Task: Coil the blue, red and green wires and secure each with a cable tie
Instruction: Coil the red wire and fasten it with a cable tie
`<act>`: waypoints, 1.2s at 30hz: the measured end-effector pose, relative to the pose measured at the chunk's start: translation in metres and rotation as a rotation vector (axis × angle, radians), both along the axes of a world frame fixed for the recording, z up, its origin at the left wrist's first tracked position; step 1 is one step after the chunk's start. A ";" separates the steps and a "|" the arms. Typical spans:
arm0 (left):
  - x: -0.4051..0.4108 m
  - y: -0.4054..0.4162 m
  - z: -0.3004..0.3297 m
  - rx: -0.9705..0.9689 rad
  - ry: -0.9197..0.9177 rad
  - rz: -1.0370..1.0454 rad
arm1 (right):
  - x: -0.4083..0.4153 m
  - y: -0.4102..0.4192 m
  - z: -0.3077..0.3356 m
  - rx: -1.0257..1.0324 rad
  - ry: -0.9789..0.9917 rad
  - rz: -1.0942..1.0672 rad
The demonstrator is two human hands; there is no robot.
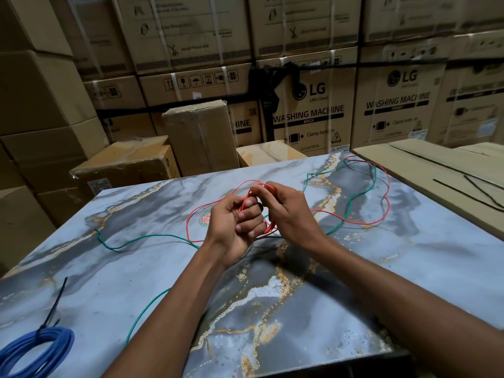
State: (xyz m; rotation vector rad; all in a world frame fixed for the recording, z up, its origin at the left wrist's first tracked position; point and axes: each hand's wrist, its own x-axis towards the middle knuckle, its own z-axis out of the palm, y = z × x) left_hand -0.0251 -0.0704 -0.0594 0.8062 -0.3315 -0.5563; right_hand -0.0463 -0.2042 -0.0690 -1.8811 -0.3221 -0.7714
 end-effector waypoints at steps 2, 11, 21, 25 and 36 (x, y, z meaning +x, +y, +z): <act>-0.001 0.000 0.001 -0.013 0.003 -0.001 | 0.000 0.000 0.002 0.018 0.029 0.042; 0.001 0.002 0.001 0.063 -0.028 0.068 | 0.006 -0.003 -0.006 0.039 0.062 0.148; 0.006 0.015 0.010 0.115 -0.057 0.128 | -0.003 -0.053 0.029 -0.052 0.029 0.047; 0.007 0.021 0.013 -0.025 -0.036 0.122 | -0.005 -0.086 0.036 0.090 0.023 0.066; 0.032 0.047 0.012 -0.374 0.040 0.264 | -0.003 -0.114 0.030 0.313 0.038 0.030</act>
